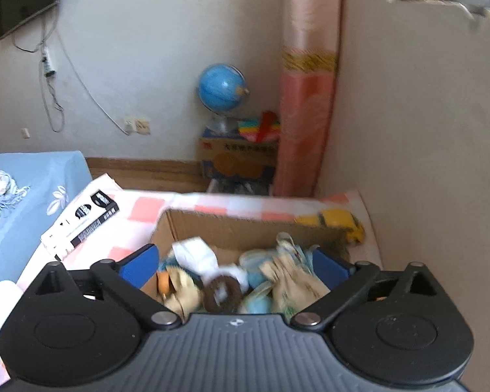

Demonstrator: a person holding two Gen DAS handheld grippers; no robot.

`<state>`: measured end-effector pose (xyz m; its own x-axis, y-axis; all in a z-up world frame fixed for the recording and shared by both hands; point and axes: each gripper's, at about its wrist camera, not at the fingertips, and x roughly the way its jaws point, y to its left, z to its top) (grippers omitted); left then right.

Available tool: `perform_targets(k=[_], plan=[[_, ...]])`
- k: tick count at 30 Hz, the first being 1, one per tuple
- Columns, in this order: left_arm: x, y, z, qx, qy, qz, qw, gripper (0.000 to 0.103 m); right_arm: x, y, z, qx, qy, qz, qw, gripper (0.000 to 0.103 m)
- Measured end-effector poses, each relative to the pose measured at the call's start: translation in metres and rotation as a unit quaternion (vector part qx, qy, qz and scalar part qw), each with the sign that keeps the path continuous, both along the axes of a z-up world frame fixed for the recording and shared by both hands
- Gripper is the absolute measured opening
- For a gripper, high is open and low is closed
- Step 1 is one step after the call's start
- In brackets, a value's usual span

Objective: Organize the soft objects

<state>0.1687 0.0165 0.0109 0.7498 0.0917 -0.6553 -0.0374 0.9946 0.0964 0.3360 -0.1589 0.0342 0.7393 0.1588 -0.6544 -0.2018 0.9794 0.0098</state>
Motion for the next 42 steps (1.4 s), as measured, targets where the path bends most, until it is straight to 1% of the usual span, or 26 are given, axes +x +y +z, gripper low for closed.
perform_targets(k=[2, 5, 9, 12, 17, 22, 27, 32, 42], plan=[[-0.001, -0.001, 0.001, 0.005, -0.001, 0.002, 1.0000, 0.102, -0.009, -0.005, 0.002, -0.002, 0.013, -0.015, 1.000, 0.103], [-0.005, -0.003, 0.005, 0.019, 0.003, 0.016, 0.9997, 0.102, -0.030, -0.008, 0.003, -0.024, 0.029, -0.040, 0.998, 0.103], [-0.013, -0.005, 0.011, 0.013, 0.006, 0.016, 0.9998, 0.102, -0.070, -0.012, -0.001, -0.053, 0.060, -0.065, 0.995, 0.103], [-0.023, -0.009, 0.017, 0.011, 0.006, 0.014, 0.9998, 0.102, -0.107, -0.012, -0.006, -0.065, 0.070, -0.073, 0.993, 0.103], [-0.042, -0.020, 0.023, 0.017, 0.014, 0.006, 0.9998, 0.102, -0.161, -0.018, -0.007, -0.047, 0.081, -0.100, 0.990, 0.103], [-0.065, -0.029, 0.030, 0.010, 0.016, -0.009, 0.9998, 0.102, -0.200, -0.021, -0.003, -0.036, 0.085, -0.125, 0.988, 0.103], [-0.084, -0.034, 0.037, 0.009, 0.010, -0.013, 0.9998, 0.102, -0.227, -0.022, 0.004, -0.034, 0.076, -0.135, 0.987, 0.103], [-0.098, -0.037, 0.043, 0.006, 0.005, -0.017, 0.9998, 0.102, -0.245, -0.021, 0.008, -0.027, 0.070, -0.133, 0.988, 0.103], [-0.109, -0.035, 0.039, -0.004, 0.012, -0.017, 0.9998, 0.102, -0.261, -0.022, 0.013, -0.019, 0.055, -0.134, 0.989, 0.103]])
